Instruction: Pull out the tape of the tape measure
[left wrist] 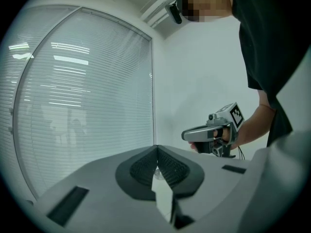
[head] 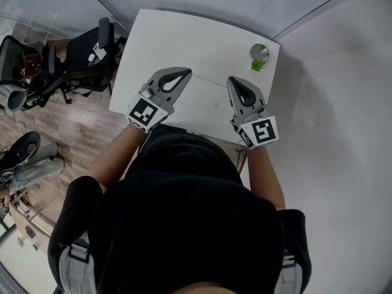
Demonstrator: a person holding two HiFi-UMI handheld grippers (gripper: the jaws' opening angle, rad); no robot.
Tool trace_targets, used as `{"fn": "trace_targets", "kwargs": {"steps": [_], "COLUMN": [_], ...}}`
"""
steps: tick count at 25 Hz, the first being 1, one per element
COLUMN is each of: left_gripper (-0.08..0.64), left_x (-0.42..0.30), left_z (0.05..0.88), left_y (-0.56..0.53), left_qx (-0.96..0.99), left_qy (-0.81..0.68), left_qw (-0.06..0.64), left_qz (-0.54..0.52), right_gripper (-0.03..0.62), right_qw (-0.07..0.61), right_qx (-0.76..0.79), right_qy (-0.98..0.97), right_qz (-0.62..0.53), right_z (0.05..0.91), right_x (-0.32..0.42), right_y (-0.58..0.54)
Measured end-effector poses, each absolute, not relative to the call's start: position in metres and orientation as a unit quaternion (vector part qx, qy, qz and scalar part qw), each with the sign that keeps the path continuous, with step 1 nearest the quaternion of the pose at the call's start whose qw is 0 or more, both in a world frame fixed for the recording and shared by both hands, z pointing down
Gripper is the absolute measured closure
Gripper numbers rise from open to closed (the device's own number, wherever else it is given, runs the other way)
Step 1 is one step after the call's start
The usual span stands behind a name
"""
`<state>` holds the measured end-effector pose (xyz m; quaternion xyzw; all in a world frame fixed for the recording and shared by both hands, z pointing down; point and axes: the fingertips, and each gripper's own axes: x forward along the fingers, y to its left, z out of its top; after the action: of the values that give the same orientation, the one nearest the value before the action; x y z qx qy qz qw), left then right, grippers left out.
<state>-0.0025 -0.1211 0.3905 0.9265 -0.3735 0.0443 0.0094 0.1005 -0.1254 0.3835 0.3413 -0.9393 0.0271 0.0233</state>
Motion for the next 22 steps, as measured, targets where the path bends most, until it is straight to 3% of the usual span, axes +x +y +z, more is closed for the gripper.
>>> {"fn": "trace_targets", "kwargs": {"steps": [22], "left_gripper": [0.549], "left_x": [-0.022], "left_z": [0.370], "left_y": [-0.136], "left_qx": [0.915], "left_qy": [-0.399], "left_qw": [-0.008], "left_qz": [0.051], "right_gripper": [0.592], "right_qw": [0.016], "right_qx": [0.370], "right_qy": [-0.929], "right_qz": [0.003], "right_z": [0.356], "right_x": [0.121], "right_y": [-0.134]}}
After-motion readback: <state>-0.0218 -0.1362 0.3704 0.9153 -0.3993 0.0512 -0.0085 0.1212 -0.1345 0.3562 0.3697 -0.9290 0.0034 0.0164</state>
